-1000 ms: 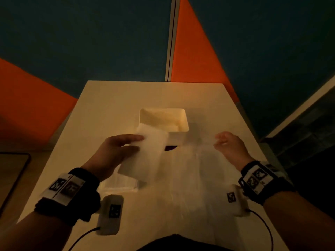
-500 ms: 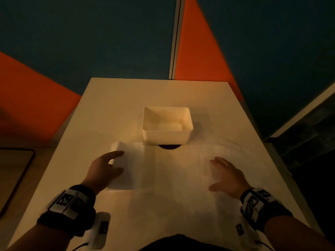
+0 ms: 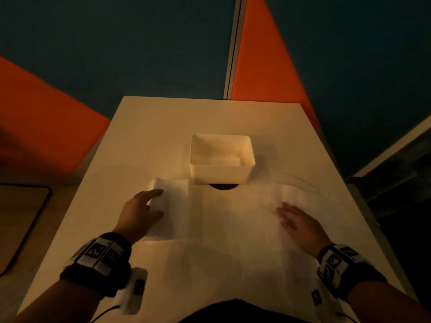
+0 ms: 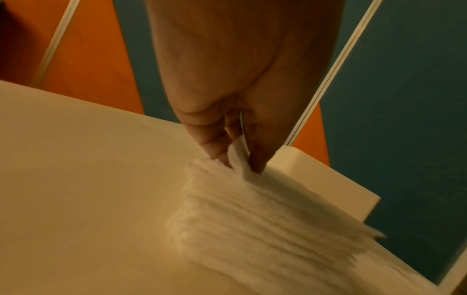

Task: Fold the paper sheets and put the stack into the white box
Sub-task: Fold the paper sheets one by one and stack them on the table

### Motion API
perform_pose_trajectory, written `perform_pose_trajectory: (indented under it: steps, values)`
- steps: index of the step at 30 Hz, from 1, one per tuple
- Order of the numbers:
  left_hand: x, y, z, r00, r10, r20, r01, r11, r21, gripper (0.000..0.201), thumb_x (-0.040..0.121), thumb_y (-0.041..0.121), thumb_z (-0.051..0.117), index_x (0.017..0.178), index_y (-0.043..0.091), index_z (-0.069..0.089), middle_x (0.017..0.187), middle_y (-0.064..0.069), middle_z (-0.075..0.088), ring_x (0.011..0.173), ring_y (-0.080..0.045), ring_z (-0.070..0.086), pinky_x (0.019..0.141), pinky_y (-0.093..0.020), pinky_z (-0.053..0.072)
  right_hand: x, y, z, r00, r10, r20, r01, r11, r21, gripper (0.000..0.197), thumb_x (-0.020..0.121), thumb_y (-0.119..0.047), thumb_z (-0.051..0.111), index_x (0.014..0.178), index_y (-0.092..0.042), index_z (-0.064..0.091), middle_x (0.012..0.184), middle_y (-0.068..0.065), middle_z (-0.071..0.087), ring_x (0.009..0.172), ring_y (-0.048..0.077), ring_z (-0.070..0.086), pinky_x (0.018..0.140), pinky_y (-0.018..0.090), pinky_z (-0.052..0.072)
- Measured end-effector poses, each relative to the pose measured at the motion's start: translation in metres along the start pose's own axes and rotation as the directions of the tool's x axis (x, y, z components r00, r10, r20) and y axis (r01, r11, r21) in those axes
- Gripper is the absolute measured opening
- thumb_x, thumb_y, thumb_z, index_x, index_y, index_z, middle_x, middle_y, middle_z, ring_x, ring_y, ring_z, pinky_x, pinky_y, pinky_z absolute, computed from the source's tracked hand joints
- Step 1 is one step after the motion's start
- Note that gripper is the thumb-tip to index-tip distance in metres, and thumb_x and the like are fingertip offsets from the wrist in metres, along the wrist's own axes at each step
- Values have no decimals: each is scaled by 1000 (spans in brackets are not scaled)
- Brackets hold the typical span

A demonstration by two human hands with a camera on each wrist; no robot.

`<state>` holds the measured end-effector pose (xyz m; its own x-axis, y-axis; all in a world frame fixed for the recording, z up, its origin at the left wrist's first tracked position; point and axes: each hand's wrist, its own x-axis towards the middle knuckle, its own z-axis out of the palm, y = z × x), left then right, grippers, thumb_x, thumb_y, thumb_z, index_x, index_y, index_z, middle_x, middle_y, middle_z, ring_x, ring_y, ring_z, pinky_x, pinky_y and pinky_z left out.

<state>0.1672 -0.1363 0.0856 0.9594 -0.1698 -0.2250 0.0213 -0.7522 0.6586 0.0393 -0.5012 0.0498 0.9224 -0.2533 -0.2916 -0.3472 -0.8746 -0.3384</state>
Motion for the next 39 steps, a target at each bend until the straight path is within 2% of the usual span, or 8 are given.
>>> perform_pose_trajectory:
  steps: [6, 11, 17, 19, 26, 30, 34, 39]
  values:
    - [-5, 24, -2, 991, 111, -72, -87, 958, 273, 60, 77, 28, 73, 132, 26, 50, 144, -11, 33, 124, -34, 38, 103, -43, 34, -8, -26, -36, 924, 139, -356, -92, 985, 148, 22, 91, -28, 60, 92, -10, 72, 84, 8, 71, 73, 19, 59, 72, 28, 47]
    - [-15, 92, 2, 955, 276, 109, -253, 949, -186, 40, 83, 24, 69, 121, 28, 58, 115, 15, 55, 105, -4, 53, 79, -9, 41, -12, -78, -82, 857, 197, -476, 112, 830, 547, 27, 87, -17, 64, 63, -12, 55, 59, 1, 52, 57, 13, 47, 59, 26, 39]
    - [-36, 152, 22, 763, 426, 485, 4, 748, -664, 75, 75, 45, 71, 140, 35, 35, 139, 14, 46, 122, 1, 47, 100, -21, 41, -19, -138, -97, 872, 147, -466, 278, 634, 722, 25, 91, -21, 58, 79, 1, 56, 71, 16, 58, 62, 18, 52, 53, 30, 46]
    - [-42, 163, 25, 721, 499, 481, 47, 657, -752, 56, 80, 35, 59, 133, 34, 41, 130, 14, 55, 117, -2, 54, 93, -21, 47, -26, -154, -98, 893, 89, -442, 324, 557, 765, 19, 92, -18, 57, 83, -2, 61, 75, 12, 65, 67, 18, 61, 58, 33, 53]
    - [-34, 162, 19, 853, 324, 409, 270, 397, -877, 40, 95, 29, 49, 127, 5, 54, 115, -18, 64, 95, -27, 64, 79, -38, 55, -37, -163, -107, 957, -122, -264, 291, 391, 873, 28, 97, -20, 44, 110, -8, 66, 103, 10, 71, 91, 18, 69, 71, 25, 53]
    - [-25, 152, 12, 870, 279, 406, 305, 343, -889, 34, 90, 31, 50, 114, 10, 61, 93, -8, 71, 77, -21, 69, 65, -35, 59, -30, -138, -120, 896, 112, -430, 338, 457, 823, 14, 91, -19, 57, 101, -18, 67, 95, -7, 68, 85, 2, 63, 68, 13, 48]
    - [-21, 147, 7, 878, 292, 379, 287, 312, -906, 40, 74, 37, 57, 106, 13, 62, 91, -8, 69, 76, -21, 68, 70, -35, 57, -21, -110, -116, 972, 180, -154, 52, 471, 881, 27, 87, -37, 59, 106, -18, 63, 102, 1, 67, 97, 19, 62, 84, 39, 49]
    - [-20, 148, 10, 862, 315, 398, 293, 333, -896, 27, 86, 31, 50, 99, 12, 64, 85, -7, 71, 71, -19, 69, 62, -32, 58, -28, -108, -109, 998, -61, 4, 11, 253, 967, 24, 85, -17, 56, 107, -17, 65, 100, 8, 69, 90, 20, 65, 81, 37, 52]
